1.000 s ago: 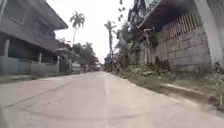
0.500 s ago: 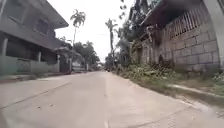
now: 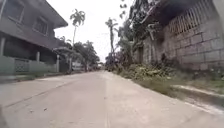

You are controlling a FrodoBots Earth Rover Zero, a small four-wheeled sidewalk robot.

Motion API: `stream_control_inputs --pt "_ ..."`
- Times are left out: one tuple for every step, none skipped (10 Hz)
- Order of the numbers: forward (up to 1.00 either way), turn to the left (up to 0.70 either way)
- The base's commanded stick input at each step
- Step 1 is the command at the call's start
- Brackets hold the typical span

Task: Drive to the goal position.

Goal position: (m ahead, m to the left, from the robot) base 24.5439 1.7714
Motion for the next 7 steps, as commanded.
stream_control_inputs --pt "0.5 0.0" --pt "0.5 0.0" --pt "0.5 0.0" --pt "0.5 0.0" --pt "0.5 0.0" --pt "0.5 0.0" --pt "0.5 0.0"
